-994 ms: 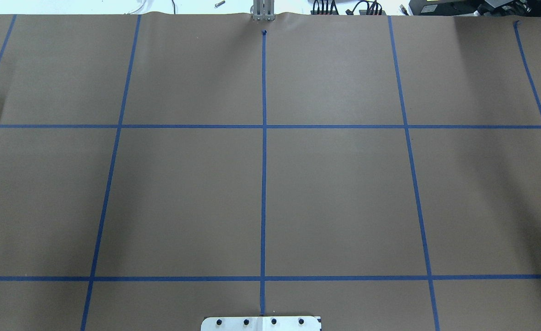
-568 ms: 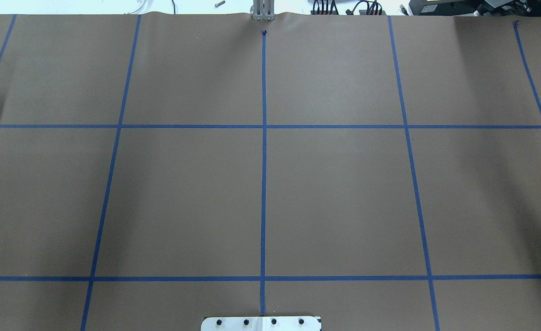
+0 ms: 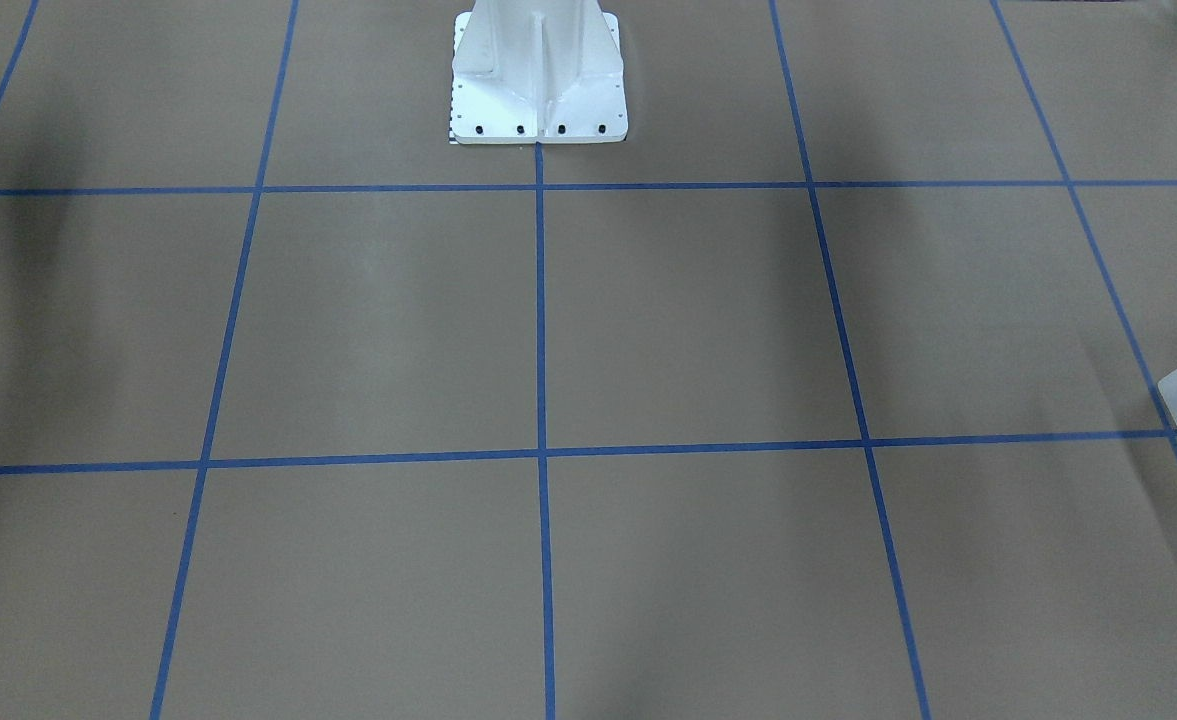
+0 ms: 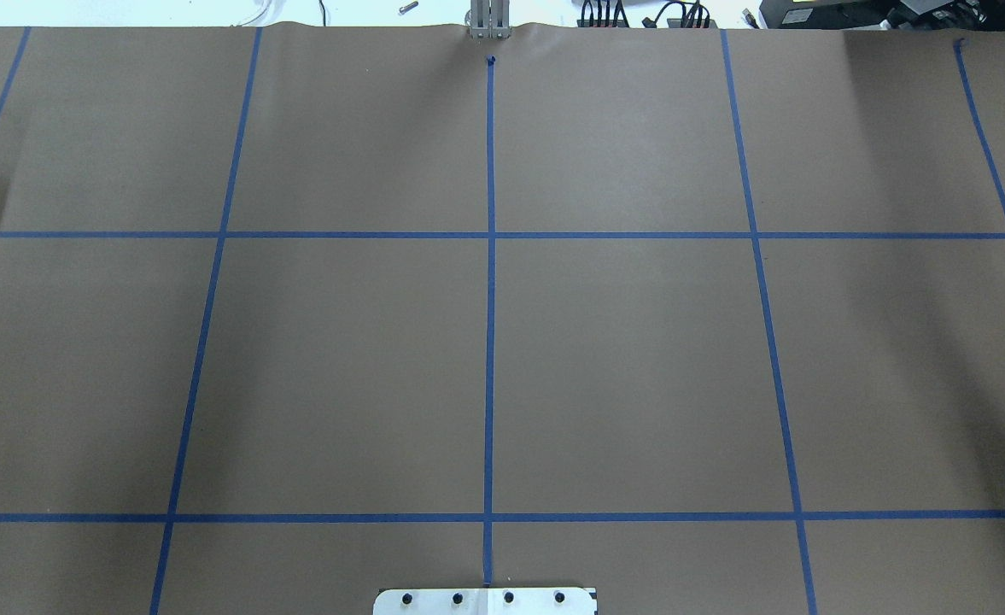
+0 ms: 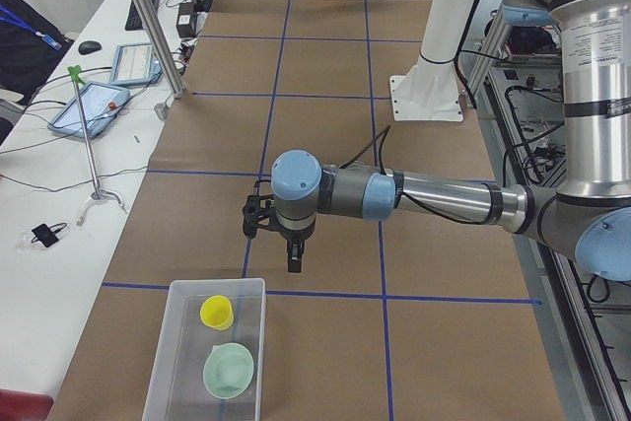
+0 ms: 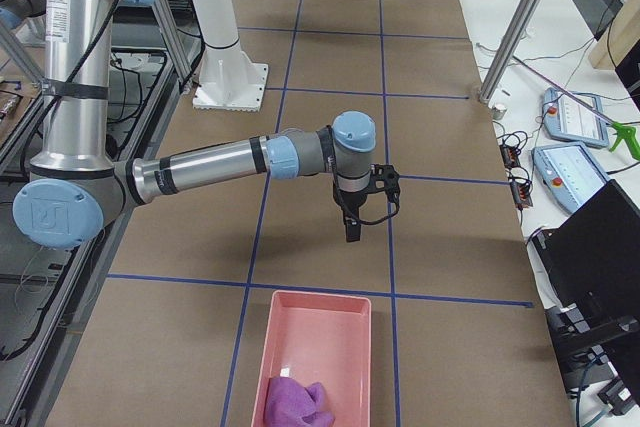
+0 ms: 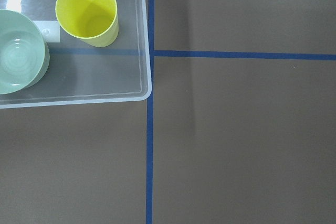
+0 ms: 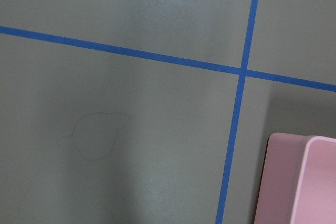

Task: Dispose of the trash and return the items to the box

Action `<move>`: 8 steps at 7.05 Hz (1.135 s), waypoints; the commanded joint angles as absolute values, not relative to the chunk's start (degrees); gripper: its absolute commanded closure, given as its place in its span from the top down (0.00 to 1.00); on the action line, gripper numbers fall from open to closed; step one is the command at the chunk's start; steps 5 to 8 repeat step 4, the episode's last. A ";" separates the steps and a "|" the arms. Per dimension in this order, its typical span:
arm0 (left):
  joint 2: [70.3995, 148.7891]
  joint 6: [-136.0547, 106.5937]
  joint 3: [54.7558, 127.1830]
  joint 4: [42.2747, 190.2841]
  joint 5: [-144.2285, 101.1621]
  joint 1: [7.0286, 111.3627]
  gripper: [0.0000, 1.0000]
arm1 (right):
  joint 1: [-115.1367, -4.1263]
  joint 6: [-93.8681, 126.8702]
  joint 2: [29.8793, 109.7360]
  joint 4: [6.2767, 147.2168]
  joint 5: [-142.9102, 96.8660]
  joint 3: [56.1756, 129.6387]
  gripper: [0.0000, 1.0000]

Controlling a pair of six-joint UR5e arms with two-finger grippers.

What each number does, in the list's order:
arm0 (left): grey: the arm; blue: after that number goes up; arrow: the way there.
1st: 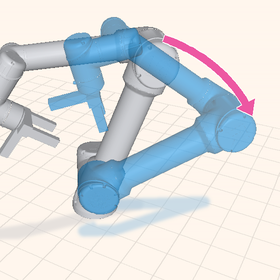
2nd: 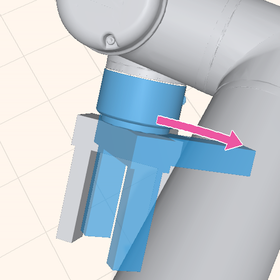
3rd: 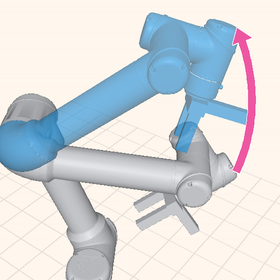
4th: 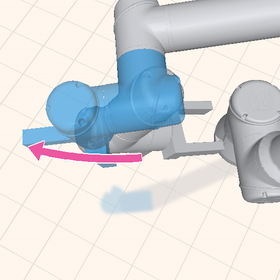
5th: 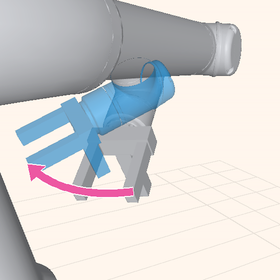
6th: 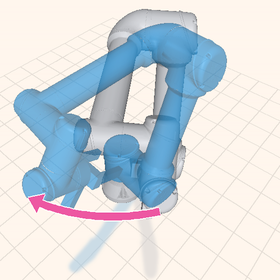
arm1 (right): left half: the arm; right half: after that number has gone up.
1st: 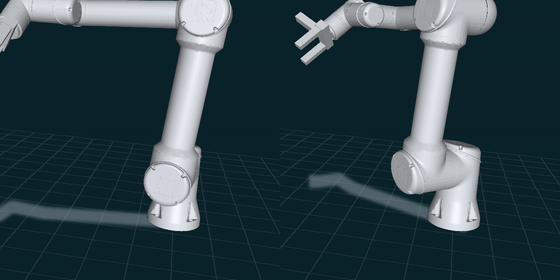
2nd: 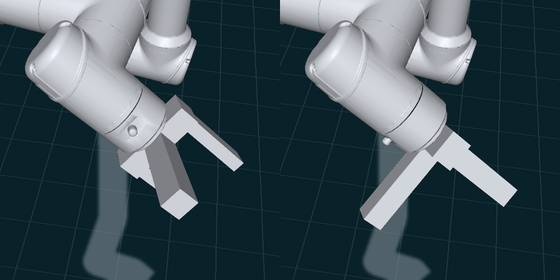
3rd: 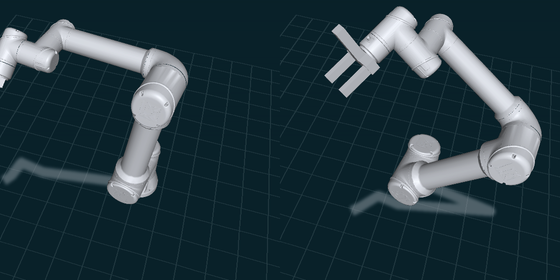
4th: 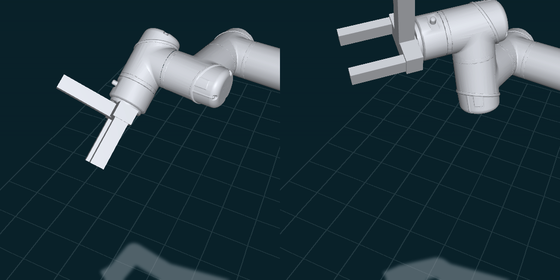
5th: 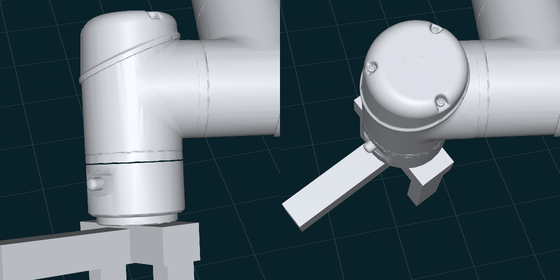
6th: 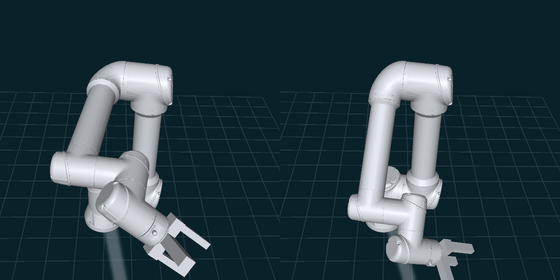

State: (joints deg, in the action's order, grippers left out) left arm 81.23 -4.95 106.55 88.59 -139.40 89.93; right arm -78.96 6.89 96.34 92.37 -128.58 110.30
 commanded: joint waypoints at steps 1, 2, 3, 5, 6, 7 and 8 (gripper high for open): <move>81.30 -4.83 106.52 88.68 -139.39 89.91 0.99 | -78.40 6.86 96.33 92.37 -128.58 110.30 1.00; 81.30 -4.83 106.44 88.68 -139.39 89.91 0.99 | -78.31 6.86 96.33 92.29 -128.58 110.30 1.00; 81.30 -4.83 106.44 88.68 -139.39 89.91 0.99 | -78.14 6.86 96.33 92.29 -128.58 110.30 1.00; 81.30 -4.92 106.44 88.59 -139.39 89.91 0.99 | -78.05 6.86 96.33 92.29 -128.50 110.30 1.00; 81.30 -4.92 106.44 88.59 -139.39 89.91 0.99 | -78.05 6.86 96.33 92.29 -128.50 110.30 1.00; 81.30 -4.92 106.44 88.59 -139.39 89.91 0.99 | -78.05 6.86 96.33 92.29 -128.50 110.30 1.00; 81.30 -4.92 106.44 88.59 -139.39 89.91 0.99 | -78.05 6.86 96.33 92.29 -128.50 110.30 1.00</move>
